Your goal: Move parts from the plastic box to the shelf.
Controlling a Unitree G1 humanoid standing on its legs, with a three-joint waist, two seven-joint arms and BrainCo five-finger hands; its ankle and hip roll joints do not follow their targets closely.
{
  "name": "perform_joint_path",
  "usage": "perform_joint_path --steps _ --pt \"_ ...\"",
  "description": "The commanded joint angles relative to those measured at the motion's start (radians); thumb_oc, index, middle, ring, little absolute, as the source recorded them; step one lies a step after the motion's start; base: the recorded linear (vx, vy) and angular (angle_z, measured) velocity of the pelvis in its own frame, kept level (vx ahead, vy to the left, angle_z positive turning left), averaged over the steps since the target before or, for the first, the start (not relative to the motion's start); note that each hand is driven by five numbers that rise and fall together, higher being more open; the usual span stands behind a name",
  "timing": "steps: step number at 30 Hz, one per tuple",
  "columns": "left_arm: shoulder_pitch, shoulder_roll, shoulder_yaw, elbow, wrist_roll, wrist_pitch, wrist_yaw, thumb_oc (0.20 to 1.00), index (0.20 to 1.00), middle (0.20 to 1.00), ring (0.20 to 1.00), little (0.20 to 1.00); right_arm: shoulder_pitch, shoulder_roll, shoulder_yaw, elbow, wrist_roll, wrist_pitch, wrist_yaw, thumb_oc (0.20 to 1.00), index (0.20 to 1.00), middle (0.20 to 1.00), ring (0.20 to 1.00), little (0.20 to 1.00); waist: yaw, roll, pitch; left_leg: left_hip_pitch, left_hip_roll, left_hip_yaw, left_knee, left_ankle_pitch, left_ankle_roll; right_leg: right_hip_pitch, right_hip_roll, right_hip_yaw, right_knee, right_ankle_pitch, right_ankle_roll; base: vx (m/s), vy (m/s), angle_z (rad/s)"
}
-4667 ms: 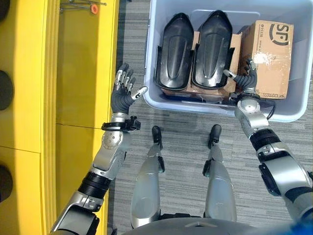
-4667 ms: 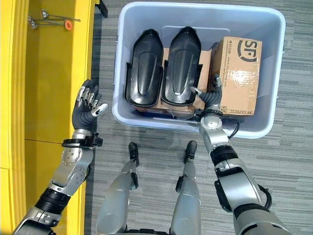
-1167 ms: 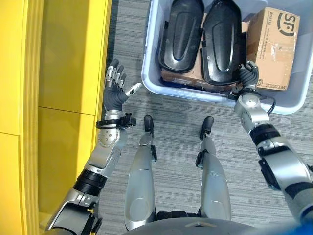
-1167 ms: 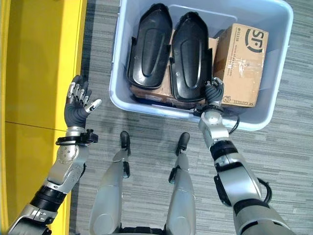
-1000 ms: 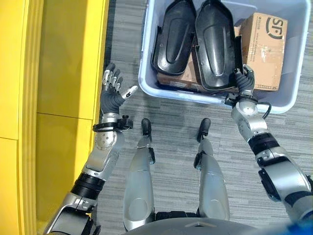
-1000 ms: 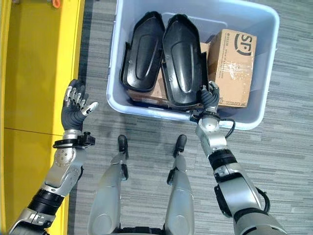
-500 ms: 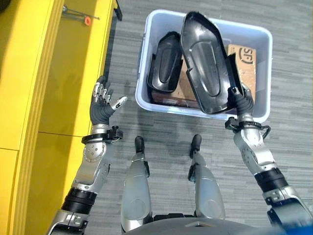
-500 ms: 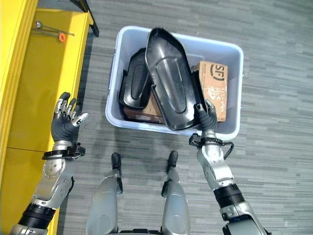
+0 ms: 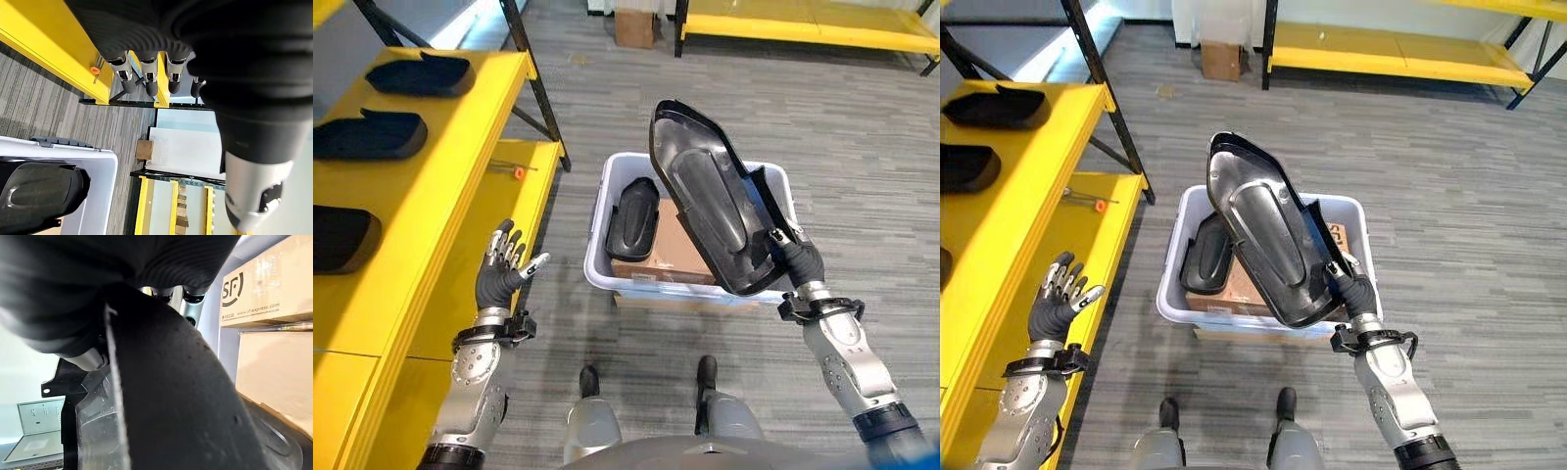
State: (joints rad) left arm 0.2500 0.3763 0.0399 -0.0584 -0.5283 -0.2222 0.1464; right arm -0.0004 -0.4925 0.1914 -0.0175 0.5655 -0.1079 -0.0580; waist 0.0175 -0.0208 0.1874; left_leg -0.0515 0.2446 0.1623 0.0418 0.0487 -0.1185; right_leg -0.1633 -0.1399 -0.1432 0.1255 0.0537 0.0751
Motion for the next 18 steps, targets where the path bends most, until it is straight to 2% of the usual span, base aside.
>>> perform_joint_path --steps 1,2,4,6,7,8,9,10,11,12,13,14,15,16,17,18 --pt "-0.001 0.034 0.011 -0.031 -0.003 -0.033 -0.034 1.0 1.0 1.0 1.0 1.0 -0.068 -0.01 -0.032 -0.068 0.032 -0.073 0.027 0.2 0.2 0.2 0.2 0.2 0.045 -0.007 -0.055 -0.049 0.087 -0.148 -0.033 0.148 -0.008 0.068 0.012 0.024 0.14 -0.184 0.015 -0.11 -0.205 0.04" --pt "-0.003 0.03 0.0 -0.029 -0.005 -0.029 -0.038 1.0 1.0 1.0 1.0 1.0 -0.087 -0.016 -0.025 -0.06 0.041 -0.079 0.024 0.2 0.2 0.2 0.2 0.2 0.051 0.003 -0.056 -0.055 0.098 -0.161 -0.052 0.203 -0.025 0.075 0.03 0.007 0.132 -0.185 0.006 -0.11 -0.153 0.03" --pt "-0.01 0.027 -0.02 -0.03 -0.005 -0.024 -0.05 1.0 1.0 1.0 1.0 1.0 -0.1 -0.028 -0.042 -0.065 0.035 -0.087 0.013 0.2 0.2 0.2 0.2 0.2 0.058 0.008 -0.055 -0.076 0.104 -0.152 -0.082 0.259 -0.036 0.083 0.047 -0.025 0.118 -0.19 -0.01 -0.11 -0.128 0.04" --pt "-0.014 0.026 -0.034 -0.028 -0.004 -0.021 -0.056 1.0 1.0 1.0 1.0 1.0 -0.097 -0.033 -0.05 -0.068 0.03 -0.092 0.013 0.2 0.2 0.2 0.2 0.2 0.055 0.01 -0.053 -0.09 0.103 -0.136 -0.096 0.282 -0.037 0.09 0.049 -0.048 0.106 -0.189 -0.018 -0.16 -0.122 0.61" --pt "-0.021 0.023 -0.058 -0.021 0.001 -0.015 -0.076 1.0 1.0 1.0 1.0 1.0 -0.064 -0.044 -0.071 -0.082 0.018 -0.094 0.004 0.2 0.2 0.2 0.2 0.2 0.054 -0.009 -0.034 -0.127 0.071 -0.073 -0.044 0.262 -0.018 0.113 0.024 -0.107 0.056 -0.158 -0.029 -0.23 -0.144 1.78" --pt "-0.021 0.023 -0.058 -0.021 0.001 -0.014 -0.076 1.0 1.0 1.0 1.0 1.0 -0.063 -0.044 -0.071 -0.082 0.018 -0.093 0.004 0.2 0.2 0.2 0.2 0.2 0.054 -0.008 -0.036 -0.132 0.072 -0.075 -0.042 0.262 -0.016 0.112 0.026 -0.108 0.051 -0.153 -0.029 -0.28 -0.147 1.55" --pt "-0.014 0.01 -0.055 -0.024 0.001 -0.021 -0.079 1.0 1.0 1.0 1.0 1.0 -0.052 -0.042 -0.069 -0.092 0.02 -0.091 0.011 0.2 0.2 0.2 0.2 0.2 0.058 -0.021 -0.032 -0.131 0.042 -0.12 0.045 0.193 0.001 0.116 0.012 -0.114 0.014 -0.123 -0.026 -0.17 -0.065 1.35" --pt "-0.013 0.006 -0.053 -0.027 0.001 -0.02 -0.081 1.0 1.0 1.0 1.0 1.0 -0.032 -0.04 -0.075 -0.099 0.032 -0.093 0.021 0.2 0.2 0.2 0.2 0.2 0.059 -0.029 -0.031 -0.12 0.029 -0.113 0.092 0.151 0.007 0.12 -0.004 -0.138 -0.002 -0.113 -0.026 -0.23 -0.085 0.22" --pt "-0.023 0.005 -0.057 -0.033 0.001 -0.01 -0.091 1.0 1.0 1.0 1.0 1.0 0.006 -0.025 -0.089 -0.112 0.067 -0.095 0.029 0.2 0.2 0.2 0.2 0.2 0.043 -0.041 -0.039 -0.087 0.02 -0.068 0.157 0.079 0.023 0.129 -0.029 -0.196 -0.027 -0.092 -0.027 -0.18 -0.022 0.08" --pt "-0.027 0.005 -0.055 -0.038 -0.001 -0.008 -0.094 1.0 1.0 1.0 1.0 1.0 0.027 -0.018 -0.096 -0.121 0.077 -0.095 0.03 0.2 0.2 0.2 0.2 0.2 0.032 -0.041 -0.043 -0.07 0.028 -0.037 0.189 0.056 0.027 0.135 -0.038 -0.227 -0.032 -0.088 -0.03 -0.04 0.045 1.44" --pt "-0.029 0.006 -0.057 -0.043 0.003 -0.008 -0.098 1.0 1.0 1.0 1.0 1.0 0.051 -0.007 -0.098 -0.125 0.092 -0.091 0.031 0.2 0.2 0.2 0.2 0.2 0.023 -0.038 -0.054 -0.036 0.033 -0.024 0.191 0.015 0.015 0.146 -0.042 -0.239 -0.034 -0.103 -0.019 0.05 0.194 1.99" --pt "-0.04 0.008 -0.065 -0.042 0.005 -0.011 -0.092 1.0 1.0 1.0 1.0 1.0 0.079 0.003 -0.1 -0.138 0.109 -0.088 0.03 0.2 0.2 0.2 0.2 0.2 0.009 -0.026 -0.066 0.011 0.027 -0.004 0.141 -0.026 0.007 0.158 -0.065 -0.277 -0.031 -0.09 -0.001 0.11 0.259 1.91" --pt "-0.042 0.005 -0.066 -0.045 0.001 -0.012 -0.094 1.0 1.0 1.0 1.0 1.0 0.091 0.006 -0.112 -0.155 0.105 -0.082 0.031 0.2 0.2 0.2 0.2 0.2 0.0 -0.015 -0.078 0.035 0.003 0.009 0.075 -0.062 0.015 0.156 -0.08 -0.287 -0.028 -0.078 0.014 0.06 0.227 0.76" --pt "-0.041 0.004 -0.066 -0.045 0.001 -0.012 -0.094 1.0 1.0 1.0 1.0 1.0 0.094 0.006 -0.113 -0.157 0.105 -0.081 0.03 0.2 0.2 0.2 0.2 0.2 -0.001 -0.015 -0.079 0.039 0.0 0.01 0.068 -0.06 0.018 0.157 -0.083 -0.288 -0.028 -0.077 0.017 0.08 0.31 0.79" --pt "-0.053 0.005 -0.073 -0.044 0.0 -0.012 -0.096 1.0 1.0 1.0 1.0 1.0 0.122 0.012 -0.13 -0.166 0.107 -0.08 0.041 0.2 0.2 0.2 0.2 0.2 -0.002 -0.003 -0.099 0.039 -0.031 0.01 0.008 -0.063 0.025 0.172 -0.123 -0.325 -0.031 -0.053 0.034 0.05 0.227 0.95" --pt "-0.051 0.005 -0.074 -0.045 0.0 -0.011 -0.096 1.0 1.0 1.0 1.0 1.0 0.124 0.012 -0.131 -0.168 0.107 -0.079 0.041 0.2 0.2 0.2 0.2 0.2 -0.005 -0.004 -0.1 0.039 -0.034 0.007 0.004 -0.061 0.026 0.174 -0.125 -0.329 -0.032 -0.052 0.035 0.06 0.314 1.2"
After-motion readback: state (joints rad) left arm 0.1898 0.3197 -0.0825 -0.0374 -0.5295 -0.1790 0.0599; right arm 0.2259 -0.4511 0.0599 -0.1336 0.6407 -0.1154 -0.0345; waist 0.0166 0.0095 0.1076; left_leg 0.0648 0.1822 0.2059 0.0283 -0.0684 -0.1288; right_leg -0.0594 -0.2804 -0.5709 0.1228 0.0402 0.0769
